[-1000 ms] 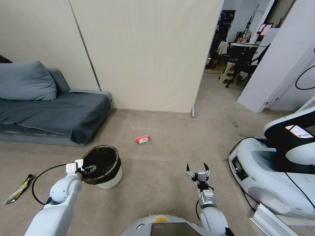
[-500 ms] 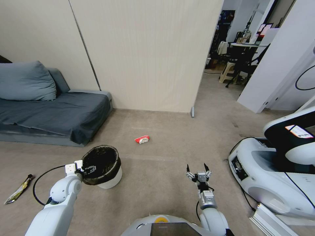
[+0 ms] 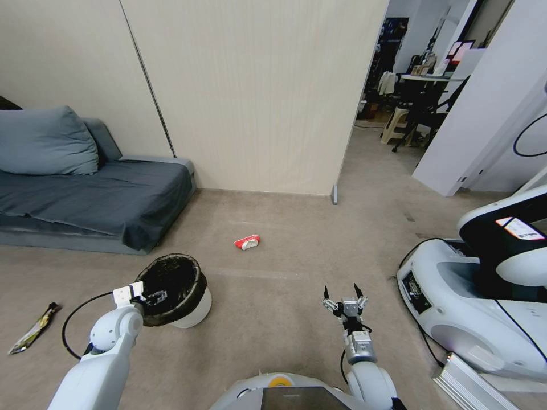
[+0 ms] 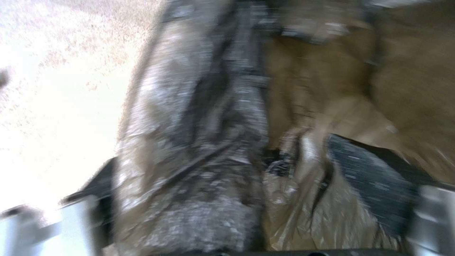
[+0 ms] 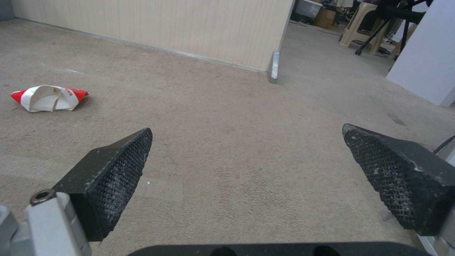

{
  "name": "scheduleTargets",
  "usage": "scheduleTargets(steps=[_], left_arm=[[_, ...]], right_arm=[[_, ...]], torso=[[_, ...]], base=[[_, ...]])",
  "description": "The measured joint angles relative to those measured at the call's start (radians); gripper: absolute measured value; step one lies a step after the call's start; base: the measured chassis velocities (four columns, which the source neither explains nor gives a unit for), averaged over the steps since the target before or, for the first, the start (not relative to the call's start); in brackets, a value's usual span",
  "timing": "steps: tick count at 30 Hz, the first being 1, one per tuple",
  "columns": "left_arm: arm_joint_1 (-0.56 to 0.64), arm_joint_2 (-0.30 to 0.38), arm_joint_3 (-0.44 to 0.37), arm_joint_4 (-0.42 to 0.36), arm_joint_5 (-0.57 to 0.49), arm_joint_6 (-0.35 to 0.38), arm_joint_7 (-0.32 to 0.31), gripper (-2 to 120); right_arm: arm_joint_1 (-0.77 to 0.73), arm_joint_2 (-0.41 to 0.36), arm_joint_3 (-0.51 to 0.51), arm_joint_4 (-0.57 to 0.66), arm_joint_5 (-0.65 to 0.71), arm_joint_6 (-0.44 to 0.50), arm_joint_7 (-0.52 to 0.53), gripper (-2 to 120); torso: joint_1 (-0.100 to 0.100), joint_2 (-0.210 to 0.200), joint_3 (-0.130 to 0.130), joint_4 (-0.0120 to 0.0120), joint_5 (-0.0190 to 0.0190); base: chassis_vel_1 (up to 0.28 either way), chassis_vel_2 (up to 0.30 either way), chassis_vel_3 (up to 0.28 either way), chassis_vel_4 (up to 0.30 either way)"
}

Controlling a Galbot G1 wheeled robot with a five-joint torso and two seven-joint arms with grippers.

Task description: Pick up the trash bin, then pick up the garbage from the floor and place it into the trash bin.

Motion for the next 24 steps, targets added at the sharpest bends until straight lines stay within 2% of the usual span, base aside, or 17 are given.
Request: scheduleTargets(steps=[1, 2, 5, 6, 9, 10, 13, 17, 18, 20, 24], left_arm=[[0.000, 0.000, 0.000, -0.001, 0.001, 0.000, 0.002, 77], [0.000, 0.000, 0.000, -0.001, 0.001, 0.000, 0.002, 77], [-0.003, -0.001, 0.001, -0.004, 0.006, 0.000, 0.004, 63], [-0.003, -0.001, 0.001, -0.004, 0.006, 0.000, 0.004, 63], [-0.006, -0.003, 0.002, -0.008, 0.009, 0.000, 0.002, 49], [-0.006, -0.003, 0.002, -0.008, 0.009, 0.000, 0.002, 49], [-0.008, -0.003, 0.003, -0.009, 0.012, 0.000, -0.001, 34], [-0.009, -0.003, 0.003, -0.009, 0.015, 0.000, -0.002, 25], [-0.009, -0.003, 0.003, -0.012, 0.017, 0.000, -0.001, 17], [-0.008, -0.004, 0.003, -0.018, 0.021, 0.000, -0.001, 11], [-0.010, -0.006, 0.003, -0.025, 0.036, 0.001, -0.002, 9]], right_arm=[[0.000, 0.000, 0.000, -0.001, 0.000, 0.000, 0.001, 100], [0.000, 0.000, 0.000, -0.001, 0.000, 0.000, 0.001, 100], [-0.001, 0.000, 0.001, -0.002, -0.001, 0.000, 0.003, 100], [-0.001, 0.000, 0.001, -0.002, -0.001, 0.000, 0.003, 100], [0.000, -0.002, 0.004, -0.002, -0.001, 0.000, 0.003, 100], [0.000, -0.002, 0.004, -0.002, -0.001, 0.000, 0.003, 100], [0.003, -0.003, 0.005, -0.002, 0.000, 0.000, 0.004, 100], [0.003, -0.002, 0.005, -0.002, 0.000, 0.000, 0.004, 100], [0.003, -0.002, 0.005, -0.002, 0.000, 0.001, 0.005, 100], [0.003, -0.003, 0.006, -0.002, 0.000, 0.000, 0.005, 100], [0.003, -0.002, 0.006, -0.002, 0.000, 0.001, 0.005, 100]], torso=[[0.000, 0.000, 0.000, 0.0000, 0.0000], [0.000, 0.000, 0.000, 0.0000, 0.0000], [0.000, 0.000, 0.000, 0.0000, 0.0001], [0.000, 0.000, 0.000, 0.0000, 0.0001], [0.000, 0.000, 0.000, 0.0000, 0.0002], [0.000, 0.000, 0.000, 0.0000, 0.0002], [0.000, 0.000, 0.000, 0.0000, 0.0002], [0.000, 0.000, 0.000, 0.0000, 0.0002], [0.000, 0.000, 0.000, 0.0000, 0.0004], [0.000, 0.000, 0.000, 0.0000, 0.0003], [0.000, 0.000, 0.000, -0.0001, -0.0002]], base=[[0.000, 0.000, 0.000, 0.000], [0.000, 0.000, 0.000, 0.000], [0.000, 0.000, 0.000, 0.000], [0.000, 0.000, 0.000, 0.000], [0.000, 0.000, 0.000, 0.000], [0.000, 0.000, 0.000, 0.000], [0.000, 0.000, 0.000, 0.000], [0.000, 0.000, 0.000, 0.000], [0.000, 0.000, 0.000, 0.000], [0.000, 0.000, 0.000, 0.000], [0.000, 0.000, 0.000, 0.000]])
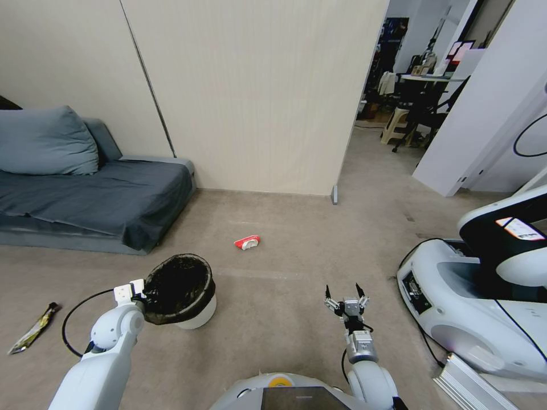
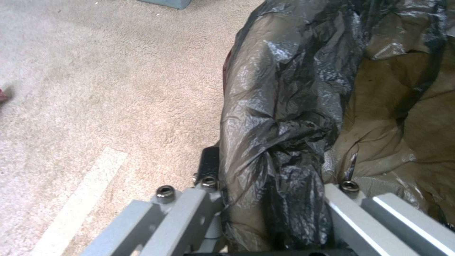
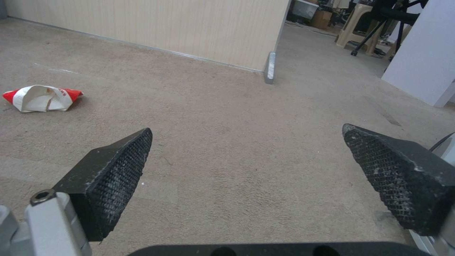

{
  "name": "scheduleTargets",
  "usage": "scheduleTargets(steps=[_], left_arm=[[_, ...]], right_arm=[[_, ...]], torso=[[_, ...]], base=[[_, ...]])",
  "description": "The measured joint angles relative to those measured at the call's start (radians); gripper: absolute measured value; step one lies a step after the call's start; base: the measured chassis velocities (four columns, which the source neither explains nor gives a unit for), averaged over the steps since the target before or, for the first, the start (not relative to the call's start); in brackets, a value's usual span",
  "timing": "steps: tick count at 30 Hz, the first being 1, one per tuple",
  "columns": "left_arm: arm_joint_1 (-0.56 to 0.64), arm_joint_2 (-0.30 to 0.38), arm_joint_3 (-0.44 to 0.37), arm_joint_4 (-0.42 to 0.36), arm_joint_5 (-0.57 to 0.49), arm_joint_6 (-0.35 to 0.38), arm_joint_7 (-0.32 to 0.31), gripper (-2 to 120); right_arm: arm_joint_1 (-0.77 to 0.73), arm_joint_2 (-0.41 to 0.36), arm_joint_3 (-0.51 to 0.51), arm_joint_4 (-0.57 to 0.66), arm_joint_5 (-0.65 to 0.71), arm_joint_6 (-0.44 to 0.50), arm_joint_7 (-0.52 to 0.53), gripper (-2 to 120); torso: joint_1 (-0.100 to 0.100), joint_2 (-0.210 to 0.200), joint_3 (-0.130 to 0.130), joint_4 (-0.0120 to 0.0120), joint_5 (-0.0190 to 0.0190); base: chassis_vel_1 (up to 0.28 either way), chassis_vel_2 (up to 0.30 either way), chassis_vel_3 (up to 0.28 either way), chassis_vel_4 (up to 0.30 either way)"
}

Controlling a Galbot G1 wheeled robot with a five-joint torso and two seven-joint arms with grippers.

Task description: Pick up the trash bin, then pick up the garbage from the floor and place it into the trash bin.

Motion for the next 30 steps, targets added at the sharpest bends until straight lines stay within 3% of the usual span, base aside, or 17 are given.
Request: scheduleTargets(steps=[10, 12, 20, 30], left_arm=[[-0.002, -0.006, 0.001, -0.059, 0.021, 0.000, -0.013, 4], [-0.002, -0.006, 0.004, -0.114, 0.023, 0.000, -0.019, 1], [-0.002, 0.001, 0.007, -0.217, 0.023, 0.000, -0.023, 1], [0.018, 0.019, 0.010, -0.427, 0.035, 0.000, 0.019, 1]], right_arm=[[0.001, -0.001, 0.002, -0.001, 0.001, 0.000, 0.001, 100], [0.002, -0.001, 0.003, -0.001, 0.002, 0.001, 0.001, 100], [0.002, 0.001, 0.004, -0.003, 0.003, 0.002, 0.001, 100], [0.000, 0.002, 0.003, 0.001, 0.003, 0.002, 0.002, 100]], torso=[[0.000, 0.000, 0.000, -0.0001, 0.0000], [0.000, 0.000, 0.000, 0.0002, 0.0001], [0.000, 0.000, 0.000, -0.0001, 0.0003], [0.000, 0.000, 0.000, 0.0000, 0.0003]], base=[[0.000, 0.000, 0.000, 0.000], [0.000, 0.000, 0.000, 0.000], [0.000, 0.000, 0.000, 0.000], [0.000, 0.000, 0.000, 0.000]])
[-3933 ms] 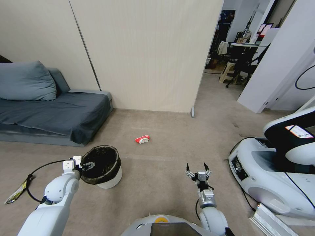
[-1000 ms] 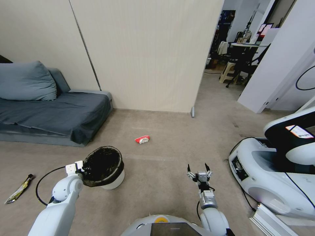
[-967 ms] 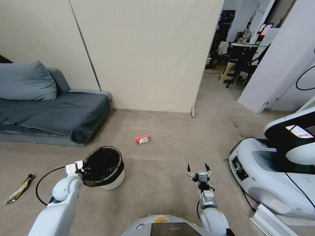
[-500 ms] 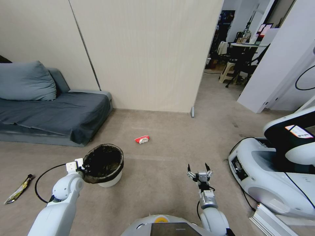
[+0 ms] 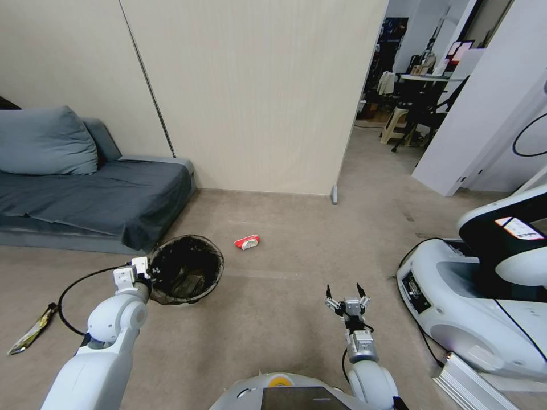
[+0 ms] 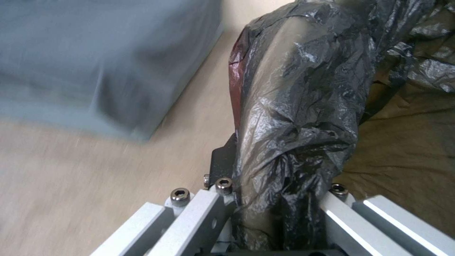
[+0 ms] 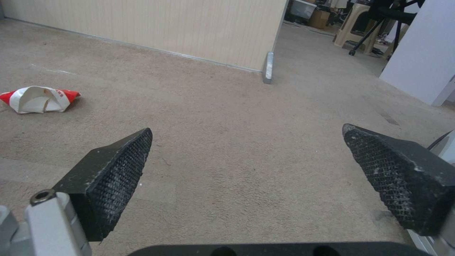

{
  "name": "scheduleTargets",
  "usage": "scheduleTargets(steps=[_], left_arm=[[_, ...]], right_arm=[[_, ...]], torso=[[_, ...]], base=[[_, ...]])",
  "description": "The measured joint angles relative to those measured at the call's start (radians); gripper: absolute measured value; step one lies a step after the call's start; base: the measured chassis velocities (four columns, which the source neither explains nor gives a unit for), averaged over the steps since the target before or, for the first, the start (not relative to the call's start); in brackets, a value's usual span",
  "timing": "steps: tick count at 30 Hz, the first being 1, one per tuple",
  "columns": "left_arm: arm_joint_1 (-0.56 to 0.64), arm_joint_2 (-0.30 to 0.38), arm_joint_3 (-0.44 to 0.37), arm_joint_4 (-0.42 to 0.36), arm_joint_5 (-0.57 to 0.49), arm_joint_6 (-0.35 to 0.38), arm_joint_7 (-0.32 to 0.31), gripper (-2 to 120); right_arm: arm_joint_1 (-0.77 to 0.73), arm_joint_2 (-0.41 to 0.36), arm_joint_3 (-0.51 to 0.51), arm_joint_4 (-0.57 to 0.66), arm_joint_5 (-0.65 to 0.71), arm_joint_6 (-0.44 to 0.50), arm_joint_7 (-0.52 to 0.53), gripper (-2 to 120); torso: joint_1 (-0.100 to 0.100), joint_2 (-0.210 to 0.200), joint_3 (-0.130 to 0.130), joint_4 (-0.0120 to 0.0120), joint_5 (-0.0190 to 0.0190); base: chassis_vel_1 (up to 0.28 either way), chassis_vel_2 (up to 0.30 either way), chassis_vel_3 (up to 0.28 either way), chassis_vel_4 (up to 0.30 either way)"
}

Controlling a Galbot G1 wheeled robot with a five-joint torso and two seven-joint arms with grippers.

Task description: Pick up the trash bin, then pick up the garbage from the floor and place it into the trash bin.

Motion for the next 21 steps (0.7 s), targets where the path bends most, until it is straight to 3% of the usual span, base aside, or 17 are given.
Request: scheduleTargets(steps=[12, 21], left_arm=[[0.056, 0.004, 0.027, -0.229, 0.056, 0.000, 0.070, 1], [0.096, -0.011, 0.036, -0.276, 0.077, 0.000, 0.100, 1]], right_arm=[[-0.005, 0.000, -0.002, 0.012, 0.014, 0.007, 0.007, 100], [-0.005, 0.001, -0.002, 0.022, 0.013, 0.005, 0.007, 100]], torso=[[0.000, 0.000, 0.000, 0.0001, 0.0001], [0.000, 0.000, 0.000, 0.0001, 0.0001]], base=[[0.000, 0.000, 0.000, 0.000], [0.000, 0.000, 0.000, 0.000]])
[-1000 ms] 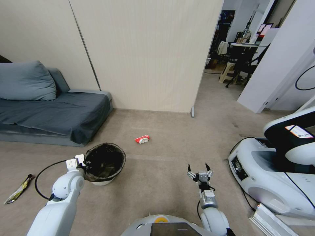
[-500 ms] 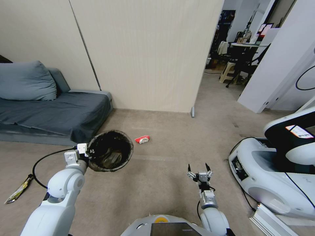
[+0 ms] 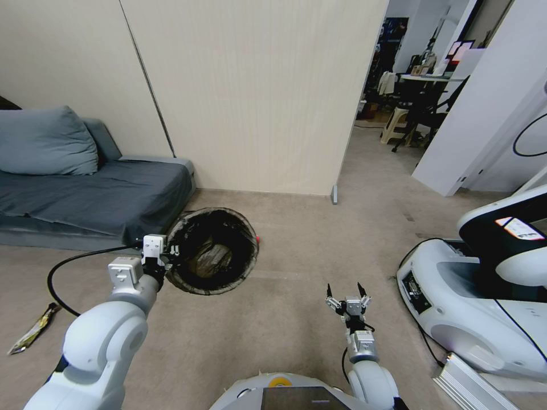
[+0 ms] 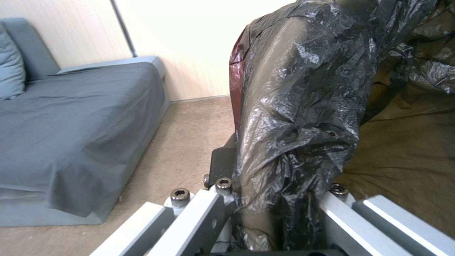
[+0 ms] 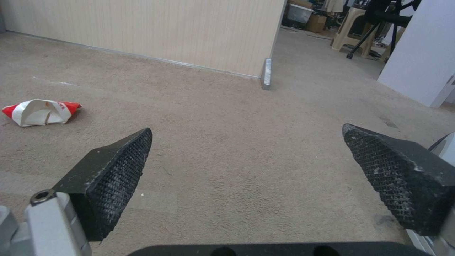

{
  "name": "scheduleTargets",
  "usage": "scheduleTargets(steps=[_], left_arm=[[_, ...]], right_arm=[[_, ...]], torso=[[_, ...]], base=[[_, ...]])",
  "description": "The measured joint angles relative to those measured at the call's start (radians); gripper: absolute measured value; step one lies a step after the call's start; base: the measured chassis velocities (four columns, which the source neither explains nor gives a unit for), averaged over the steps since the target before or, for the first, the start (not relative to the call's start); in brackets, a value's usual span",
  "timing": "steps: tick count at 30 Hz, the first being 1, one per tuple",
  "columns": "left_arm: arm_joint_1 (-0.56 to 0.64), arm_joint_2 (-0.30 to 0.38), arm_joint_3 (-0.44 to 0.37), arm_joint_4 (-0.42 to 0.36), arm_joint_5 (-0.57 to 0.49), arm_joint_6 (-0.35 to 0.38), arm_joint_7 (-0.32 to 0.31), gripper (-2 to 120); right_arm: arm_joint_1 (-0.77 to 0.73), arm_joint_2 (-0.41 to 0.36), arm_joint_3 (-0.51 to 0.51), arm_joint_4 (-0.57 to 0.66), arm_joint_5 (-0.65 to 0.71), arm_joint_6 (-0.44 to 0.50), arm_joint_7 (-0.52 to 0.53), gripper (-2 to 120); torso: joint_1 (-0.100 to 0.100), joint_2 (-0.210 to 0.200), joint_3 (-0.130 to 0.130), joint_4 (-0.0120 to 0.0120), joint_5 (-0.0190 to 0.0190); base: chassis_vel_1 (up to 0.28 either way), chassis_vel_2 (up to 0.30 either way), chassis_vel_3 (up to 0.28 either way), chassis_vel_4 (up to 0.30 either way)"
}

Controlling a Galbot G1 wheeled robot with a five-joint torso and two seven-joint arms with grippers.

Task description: Pick up the trash bin, then pick up the garbage from the floor and place it into the trash bin.

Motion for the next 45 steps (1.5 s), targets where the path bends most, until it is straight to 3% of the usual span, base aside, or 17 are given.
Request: scheduleTargets(steps=[22, 45], left_arm=[[0.001, -0.016, 0.008, 0.004, 0.008, -0.001, -0.008, 1], [-0.012, -0.017, 0.002, 0.006, 0.002, -0.001, -0.009, 1]], right_arm=[[0.015, -0.001, 0.015, -0.008, 0.006, 0.022, -0.017, 100], [0.017, 0.001, 0.013, -0.017, 0.000, 0.030, -0.019, 100]], torso=[[0.000, 0.000, 0.000, 0.0001, -0.0001], [0.000, 0.000, 0.000, 0.0002, 0.0002]], base=[[-0.015, 0.012, 0.013, -0.012], [-0.218, 0.217, 0.210, -0.220]])
